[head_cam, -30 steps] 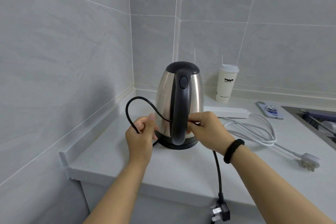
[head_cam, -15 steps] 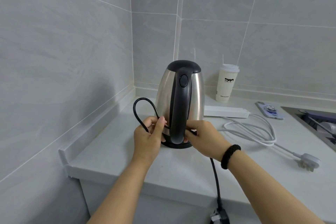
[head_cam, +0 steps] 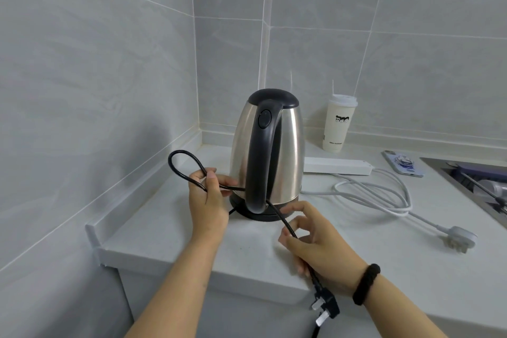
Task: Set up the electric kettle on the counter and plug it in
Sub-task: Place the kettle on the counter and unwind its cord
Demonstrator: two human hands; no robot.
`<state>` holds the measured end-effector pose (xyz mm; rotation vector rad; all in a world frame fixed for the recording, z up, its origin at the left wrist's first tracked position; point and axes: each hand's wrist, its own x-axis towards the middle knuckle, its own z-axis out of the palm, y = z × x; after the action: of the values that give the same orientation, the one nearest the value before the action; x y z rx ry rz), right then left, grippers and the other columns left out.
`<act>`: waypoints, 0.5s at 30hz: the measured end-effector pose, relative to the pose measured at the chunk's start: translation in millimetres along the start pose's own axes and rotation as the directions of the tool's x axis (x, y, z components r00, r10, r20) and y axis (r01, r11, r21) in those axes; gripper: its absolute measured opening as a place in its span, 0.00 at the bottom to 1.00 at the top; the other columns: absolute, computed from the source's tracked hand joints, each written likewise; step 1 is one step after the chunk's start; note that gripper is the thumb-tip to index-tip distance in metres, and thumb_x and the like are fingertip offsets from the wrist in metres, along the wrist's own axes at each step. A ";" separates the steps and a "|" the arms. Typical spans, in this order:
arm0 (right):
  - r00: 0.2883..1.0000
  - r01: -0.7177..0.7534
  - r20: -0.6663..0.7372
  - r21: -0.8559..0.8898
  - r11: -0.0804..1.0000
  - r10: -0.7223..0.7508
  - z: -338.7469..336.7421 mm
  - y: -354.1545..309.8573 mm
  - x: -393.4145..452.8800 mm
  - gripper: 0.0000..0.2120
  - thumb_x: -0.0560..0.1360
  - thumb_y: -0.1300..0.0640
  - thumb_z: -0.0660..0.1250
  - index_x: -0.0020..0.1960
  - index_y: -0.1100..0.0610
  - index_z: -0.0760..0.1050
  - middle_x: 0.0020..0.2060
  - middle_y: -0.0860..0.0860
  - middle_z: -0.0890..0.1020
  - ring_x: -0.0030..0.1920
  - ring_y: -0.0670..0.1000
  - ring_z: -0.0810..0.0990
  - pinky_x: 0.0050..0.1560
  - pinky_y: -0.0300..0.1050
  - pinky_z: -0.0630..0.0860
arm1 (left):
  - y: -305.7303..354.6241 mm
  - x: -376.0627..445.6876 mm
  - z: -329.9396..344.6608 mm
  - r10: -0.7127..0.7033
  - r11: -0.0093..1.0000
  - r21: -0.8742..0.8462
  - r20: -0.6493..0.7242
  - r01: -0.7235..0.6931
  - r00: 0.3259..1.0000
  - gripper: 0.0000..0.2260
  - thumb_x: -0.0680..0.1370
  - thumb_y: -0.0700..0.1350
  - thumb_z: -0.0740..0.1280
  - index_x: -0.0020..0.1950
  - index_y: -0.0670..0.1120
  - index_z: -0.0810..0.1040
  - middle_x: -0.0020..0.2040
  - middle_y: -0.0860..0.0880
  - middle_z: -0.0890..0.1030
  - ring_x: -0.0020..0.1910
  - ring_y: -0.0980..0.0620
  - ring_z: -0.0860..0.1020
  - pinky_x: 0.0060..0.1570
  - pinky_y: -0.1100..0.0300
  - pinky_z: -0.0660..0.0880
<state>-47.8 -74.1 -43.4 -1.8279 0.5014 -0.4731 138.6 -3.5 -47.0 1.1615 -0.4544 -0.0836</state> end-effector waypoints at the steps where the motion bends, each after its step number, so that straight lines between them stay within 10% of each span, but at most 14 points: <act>1: 0.999 -0.029 0.023 0.001 1.000 0.029 -3.8 -0.1 -2.6 0.14 0.74 0.66 0.66 0.55 0.51 0.71 0.41 0.53 0.79 0.25 0.53 0.75 0.25 0.42 0.72 | -0.4 1.6 0.0 -0.019 0.999 -0.028 -0.024 0.018 1.000 0.07 0.84 0.40 0.53 0.50 0.48 0.69 0.34 0.46 0.82 0.36 0.57 0.81 0.42 0.64 0.76; 9: 0.976 -0.138 0.171 0.031 0.990 0.131 -39.4 -7.2 -15.6 0.03 0.75 0.68 0.65 0.45 0.63 0.76 0.35 0.60 0.81 0.31 0.52 0.78 0.29 0.38 0.73 | 3.1 7.1 -2.4 -0.152 0.951 -0.283 -0.089 0.121 0.984 0.07 0.84 0.41 0.53 0.51 0.46 0.69 0.27 0.50 0.74 0.29 0.52 0.80 0.40 0.56 0.80; 15: 0.982 -0.091 -0.172 -0.076 0.993 0.077 -59.8 -4.8 -10.5 0.06 0.72 0.59 0.73 0.43 0.61 0.78 0.28 0.54 0.76 0.26 0.52 0.72 0.26 0.41 0.67 | 4.8 5.5 -3.3 -0.161 0.957 -0.262 -0.110 0.128 0.981 0.07 0.83 0.41 0.56 0.47 0.48 0.69 0.26 0.52 0.66 0.22 0.56 0.69 0.35 0.60 0.76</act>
<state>-88.8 -113.7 -22.1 -1.8468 0.7210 -0.5585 144.1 -0.3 -42.1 0.9397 -0.2337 -0.1868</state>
